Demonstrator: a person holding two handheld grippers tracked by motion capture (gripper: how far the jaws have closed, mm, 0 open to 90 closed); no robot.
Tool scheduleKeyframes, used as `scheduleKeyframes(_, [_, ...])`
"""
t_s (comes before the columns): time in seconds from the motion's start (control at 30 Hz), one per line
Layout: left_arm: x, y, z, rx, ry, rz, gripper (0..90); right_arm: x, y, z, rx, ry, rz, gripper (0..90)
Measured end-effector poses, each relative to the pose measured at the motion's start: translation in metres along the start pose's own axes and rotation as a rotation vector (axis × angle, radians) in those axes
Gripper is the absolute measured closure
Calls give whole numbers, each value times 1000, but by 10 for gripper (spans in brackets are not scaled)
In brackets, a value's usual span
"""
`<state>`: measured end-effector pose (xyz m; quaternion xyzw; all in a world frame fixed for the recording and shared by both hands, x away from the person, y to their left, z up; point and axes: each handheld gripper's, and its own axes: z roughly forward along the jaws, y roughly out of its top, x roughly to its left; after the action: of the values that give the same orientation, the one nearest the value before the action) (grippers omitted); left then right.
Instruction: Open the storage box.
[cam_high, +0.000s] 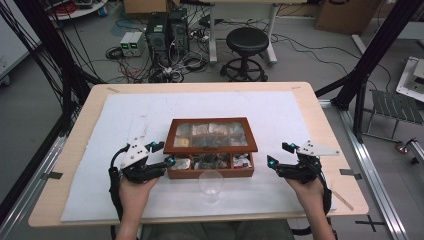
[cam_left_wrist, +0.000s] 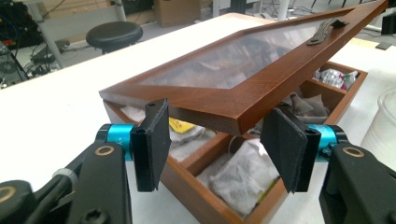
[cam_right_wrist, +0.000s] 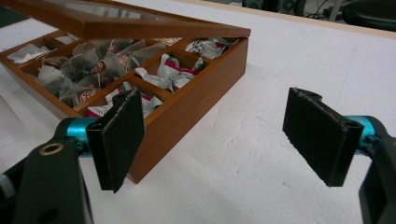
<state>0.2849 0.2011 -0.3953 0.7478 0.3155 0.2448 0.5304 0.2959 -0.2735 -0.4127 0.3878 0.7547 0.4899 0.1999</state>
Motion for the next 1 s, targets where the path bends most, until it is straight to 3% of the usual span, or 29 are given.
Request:
scheduleKeyframes(0.53, [11, 23, 5, -1, -19, 33, 433, 0, 6, 2, -13, 13, 3, 214])
scheduleKeyframes(1.0, [21, 47, 12, -5, 7, 57, 441, 2, 25, 13, -51, 29, -11, 214])
